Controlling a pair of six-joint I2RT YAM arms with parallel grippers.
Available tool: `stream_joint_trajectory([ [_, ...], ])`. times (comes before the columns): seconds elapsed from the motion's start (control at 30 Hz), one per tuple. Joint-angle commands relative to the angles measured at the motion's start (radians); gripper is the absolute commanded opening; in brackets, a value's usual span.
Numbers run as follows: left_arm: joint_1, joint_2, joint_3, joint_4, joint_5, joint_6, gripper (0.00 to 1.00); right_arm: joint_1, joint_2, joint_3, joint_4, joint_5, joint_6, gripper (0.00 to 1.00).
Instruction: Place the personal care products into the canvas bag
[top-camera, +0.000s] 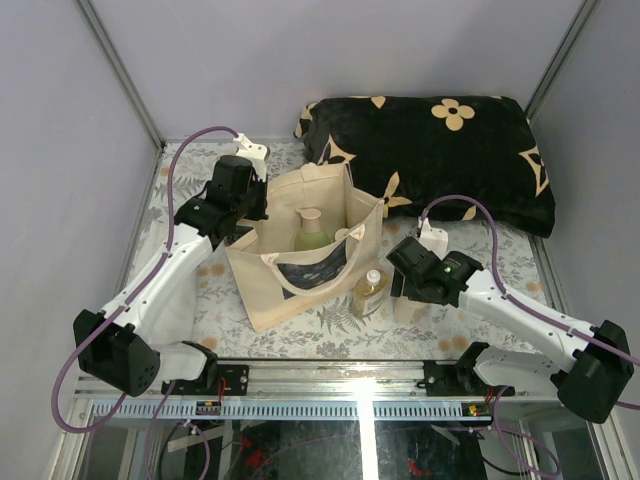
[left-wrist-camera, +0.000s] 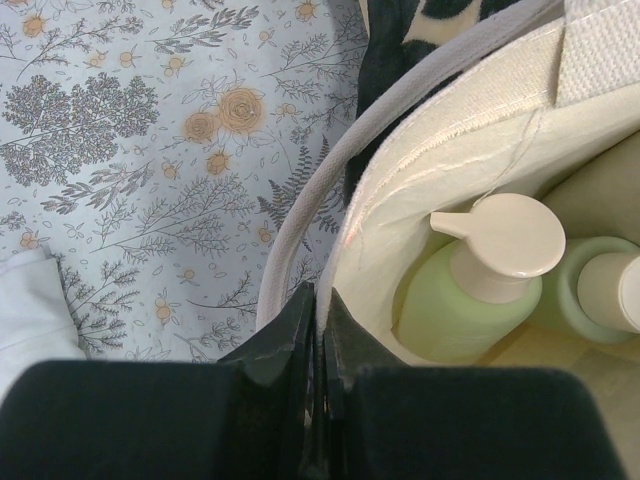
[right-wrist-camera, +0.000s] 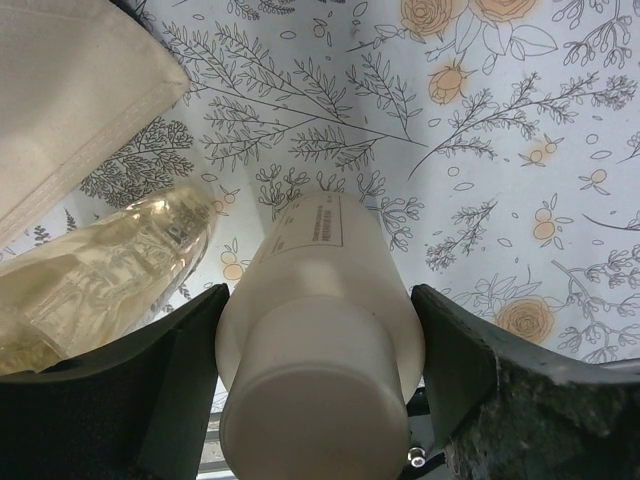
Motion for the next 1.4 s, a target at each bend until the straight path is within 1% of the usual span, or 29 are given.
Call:
stream_joint_trajectory([
  [0.0, -0.004, -0.018, 0.003, 0.038, 0.015, 0.014, 0.00, 0.001, 0.029, 0.070, -0.025, 0.098, -0.046, 0.03],
  [0.03, -0.003, -0.017, 0.004, 0.037, 0.017, 0.014, 0.00, 0.001, 0.034, 0.090, -0.037, 0.104, -0.054, 0.00],
  [0.17, -0.005, -0.014, 0.011, 0.035, 0.021, 0.010, 0.00, 0.000, 0.065, 0.191, -0.101, 0.122, -0.097, 0.00],
  [0.33, -0.003, -0.013, 0.018, 0.036, 0.023, 0.010, 0.00, 0.001, 0.109, 0.382, -0.211, 0.179, -0.144, 0.00],
  [0.4, -0.005, -0.013, 0.018, 0.036, 0.022, 0.010, 0.00, 0.001, 0.117, 0.473, -0.236, 0.231, -0.174, 0.00],
  [0.5, -0.004, -0.012, 0.019, 0.036, 0.022, 0.011, 0.00, 0.001, 0.140, 0.621, -0.255, 0.327, -0.267, 0.00],
  [0.6, -0.005, -0.008, 0.021, 0.035, 0.027, 0.011, 0.00, 0.001, 0.222, 0.826, -0.304, 0.446, -0.371, 0.00],
  [0.67, -0.004, -0.008, 0.023, 0.036, 0.029, 0.010, 0.00, 0.001, 0.279, 0.949, -0.302, 0.517, -0.453, 0.00],
  [0.7, -0.005, -0.008, 0.023, 0.036, 0.028, 0.010, 0.00, 0.001, 0.302, 1.006, -0.266, 0.540, -0.515, 0.00],
  [0.77, -0.004, -0.007, 0.023, 0.036, 0.028, 0.013, 0.00, 0.001, 0.314, 1.045, -0.143, 0.562, -0.650, 0.00],
  [0.87, -0.003, -0.005, 0.023, 0.036, 0.027, 0.015, 0.00, 0.001, 0.327, 1.081, 0.059, 0.533, -0.824, 0.00],
  [0.97, -0.003, -0.008, 0.022, 0.036, 0.024, 0.015, 0.00, 0.001, 0.361, 1.129, 0.199, 0.459, -0.945, 0.00],
  [1.03, -0.005, -0.010, 0.022, 0.035, 0.023, 0.015, 0.00, 0.000, 0.376, 1.133, 0.290, 0.396, -1.009, 0.00],
  [1.13, -0.004, -0.011, 0.020, 0.035, 0.018, 0.014, 0.00, 0.001, 0.401, 1.134, 0.394, 0.341, -1.074, 0.00],
  [1.27, -0.003, -0.016, 0.020, 0.033, 0.015, 0.010, 0.00, 0.000, 0.465, 1.218, 0.377, 0.295, -1.081, 0.00],
  [1.37, -0.004, -0.016, 0.018, 0.033, 0.009, 0.009, 0.00, 0.002, 0.467, 1.219, 0.407, 0.233, -1.078, 0.00],
])
